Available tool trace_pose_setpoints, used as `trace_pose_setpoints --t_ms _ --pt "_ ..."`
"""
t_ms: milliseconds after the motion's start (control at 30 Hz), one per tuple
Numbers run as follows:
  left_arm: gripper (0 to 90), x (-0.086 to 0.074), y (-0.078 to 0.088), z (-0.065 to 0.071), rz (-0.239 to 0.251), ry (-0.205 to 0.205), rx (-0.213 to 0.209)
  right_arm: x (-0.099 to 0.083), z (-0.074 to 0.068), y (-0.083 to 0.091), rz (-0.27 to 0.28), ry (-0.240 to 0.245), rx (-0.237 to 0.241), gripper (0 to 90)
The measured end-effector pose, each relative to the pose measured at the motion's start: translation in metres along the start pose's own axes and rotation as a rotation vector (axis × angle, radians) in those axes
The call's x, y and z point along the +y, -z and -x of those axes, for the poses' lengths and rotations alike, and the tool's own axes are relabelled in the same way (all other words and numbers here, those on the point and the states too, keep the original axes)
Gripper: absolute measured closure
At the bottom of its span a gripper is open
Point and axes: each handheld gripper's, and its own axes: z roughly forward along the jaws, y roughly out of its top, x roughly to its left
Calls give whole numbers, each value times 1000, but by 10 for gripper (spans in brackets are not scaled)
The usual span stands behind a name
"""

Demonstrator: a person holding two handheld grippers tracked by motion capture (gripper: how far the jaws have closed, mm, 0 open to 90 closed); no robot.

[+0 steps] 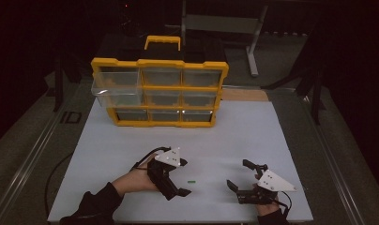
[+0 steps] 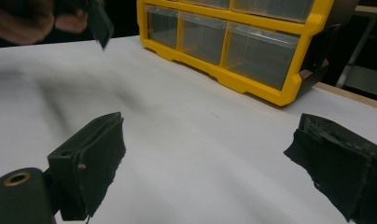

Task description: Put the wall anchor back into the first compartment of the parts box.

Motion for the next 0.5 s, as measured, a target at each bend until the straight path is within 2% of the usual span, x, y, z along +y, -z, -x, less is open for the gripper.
trace_pose_setpoints --t_ms 100,133,233,267,300,333,500 --pt "0 -3 -3 0 8 -6 -3 0 0 0 0 -1 0 86" --pt "21 -10 -12 -2 27 -16 8 0 0 0 0 -3 0 86" --pt "52 -16 -20 -3 35 -33 39 0 0 0 -1 -1 1 86" --pt "73 -16 -20 -3 35 -33 39 0 0 0 -2 -2 0 86" --pt "93 -21 -24 -6 50 -25 66 0 0 0 -3 -2 0 86" --pt "93 -23 -26 -8 52 -15 70 0 0 0 -2 -1 1 86" --pt "187 -31 -36 -14 13 -6 74 0 0 0 -3 -5 0 86"
